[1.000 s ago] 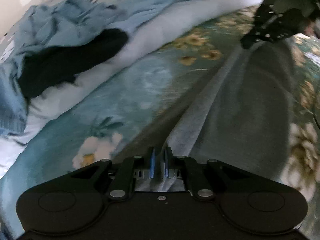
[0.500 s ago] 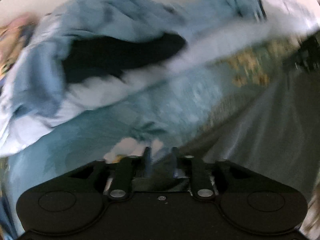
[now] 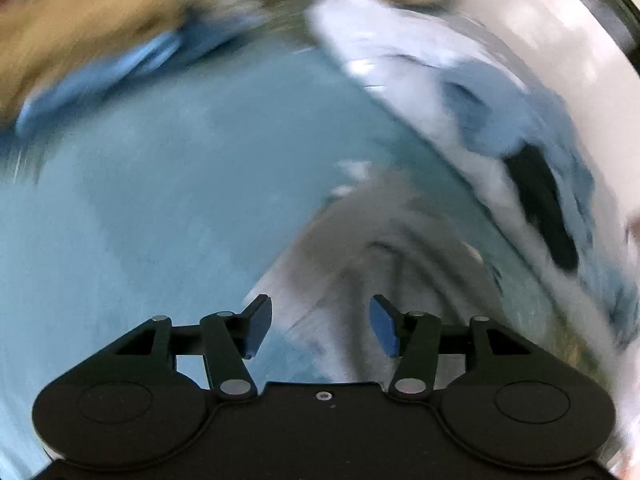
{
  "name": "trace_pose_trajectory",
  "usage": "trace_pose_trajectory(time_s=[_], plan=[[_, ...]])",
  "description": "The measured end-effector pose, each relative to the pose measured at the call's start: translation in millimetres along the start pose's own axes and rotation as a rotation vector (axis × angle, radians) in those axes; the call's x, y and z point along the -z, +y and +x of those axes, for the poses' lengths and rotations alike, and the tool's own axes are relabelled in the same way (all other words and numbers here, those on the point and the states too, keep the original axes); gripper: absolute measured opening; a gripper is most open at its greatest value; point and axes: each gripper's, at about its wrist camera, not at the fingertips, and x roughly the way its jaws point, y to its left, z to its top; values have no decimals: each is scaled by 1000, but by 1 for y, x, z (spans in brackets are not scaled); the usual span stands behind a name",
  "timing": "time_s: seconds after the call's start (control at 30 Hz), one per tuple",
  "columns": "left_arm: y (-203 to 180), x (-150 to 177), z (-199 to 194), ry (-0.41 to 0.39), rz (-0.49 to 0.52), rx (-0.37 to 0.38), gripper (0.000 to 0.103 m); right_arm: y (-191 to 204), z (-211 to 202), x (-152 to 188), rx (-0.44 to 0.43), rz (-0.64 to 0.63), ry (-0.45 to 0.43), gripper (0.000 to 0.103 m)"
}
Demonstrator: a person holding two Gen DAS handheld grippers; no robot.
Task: Fold clothes
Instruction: 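Grasp the ribbed hem with the left gripper while the right gripper grasps the cuff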
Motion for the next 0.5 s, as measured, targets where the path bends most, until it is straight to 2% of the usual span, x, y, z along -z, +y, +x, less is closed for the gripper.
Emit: trace_pose_trajectory(time_s=[0.07, 0.23, 0.33, 0.4, 0.5], plan=[[20, 4, 7, 5, -105, 45, 52, -8, -3, 17, 3, 88, 1, 37], [27, 8, 34, 23, -164, 131, 53, -13, -10, 38, -53, 264, -50, 41], [27, 12, 45, 50, -222, 166, 57, -23, -11, 40, -91, 373, -99, 43], [28, 17, 50, 47, -260, 187, 60, -31, -8, 37, -103, 463, -139, 43], [30, 20, 52, 27, -296, 205, 70, -45, 0, 32, -122, 564, -186, 50]])
